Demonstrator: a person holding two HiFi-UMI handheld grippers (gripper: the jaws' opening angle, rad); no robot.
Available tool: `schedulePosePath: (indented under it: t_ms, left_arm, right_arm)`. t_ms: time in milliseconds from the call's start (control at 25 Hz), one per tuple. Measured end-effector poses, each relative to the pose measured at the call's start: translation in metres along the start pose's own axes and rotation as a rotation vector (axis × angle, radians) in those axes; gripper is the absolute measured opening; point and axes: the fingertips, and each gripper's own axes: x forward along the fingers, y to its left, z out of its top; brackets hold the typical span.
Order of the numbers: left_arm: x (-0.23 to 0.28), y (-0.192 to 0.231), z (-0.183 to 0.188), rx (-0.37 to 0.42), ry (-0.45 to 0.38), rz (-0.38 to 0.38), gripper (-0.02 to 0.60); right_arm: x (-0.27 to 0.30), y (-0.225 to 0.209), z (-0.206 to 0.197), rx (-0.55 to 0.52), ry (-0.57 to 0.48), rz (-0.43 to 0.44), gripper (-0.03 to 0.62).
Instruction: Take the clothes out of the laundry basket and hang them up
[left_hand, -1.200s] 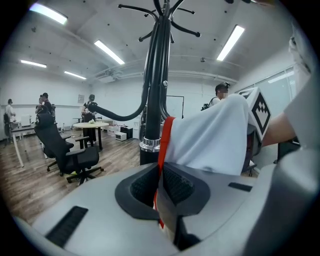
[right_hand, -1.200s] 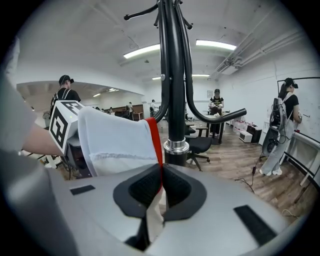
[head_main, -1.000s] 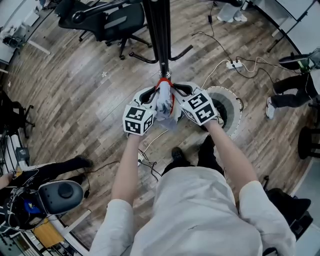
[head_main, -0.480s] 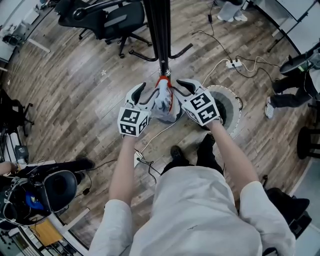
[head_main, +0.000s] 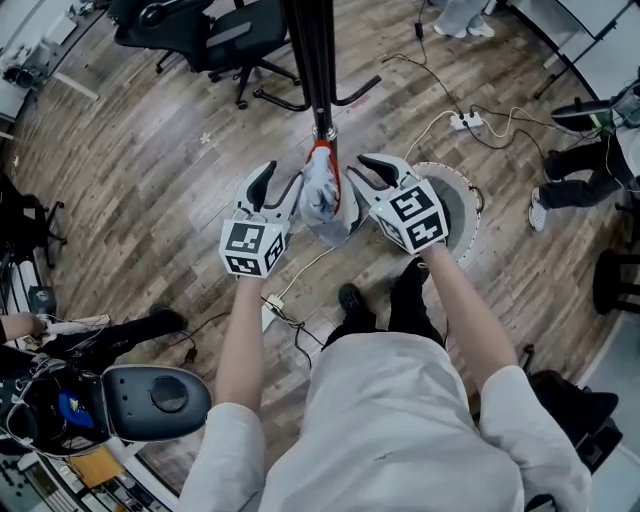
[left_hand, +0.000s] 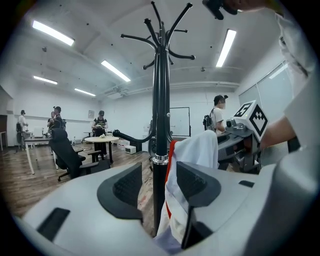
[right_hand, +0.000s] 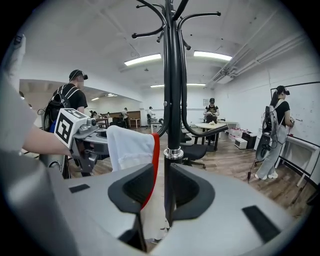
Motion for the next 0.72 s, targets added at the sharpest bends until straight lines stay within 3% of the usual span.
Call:
schedulePosePath:
  t_ms: [360, 560, 720]
  left_arm:
    - [-0.039, -0.022, 0.024, 0.018, -0.041, 0.013, 0.215]
    - [-0.057, -0.038, 0.033, -0.039, -0.072, 0.010, 0.201]
    - [-0.064, -0.061, 0.037, -0.037, -0.078, -0.018, 0.145]
  right_arm:
    - [-0.046, 0.007, 0.000, 0.050, -0.082, -0.019, 0.089]
    - [-0.070, 0.011, -0.001, 0.055, -0.113, -0.037, 0.083]
    - [-0.092, 0.014, -0.005, 0.067, -0.129, -0.060, 0.073]
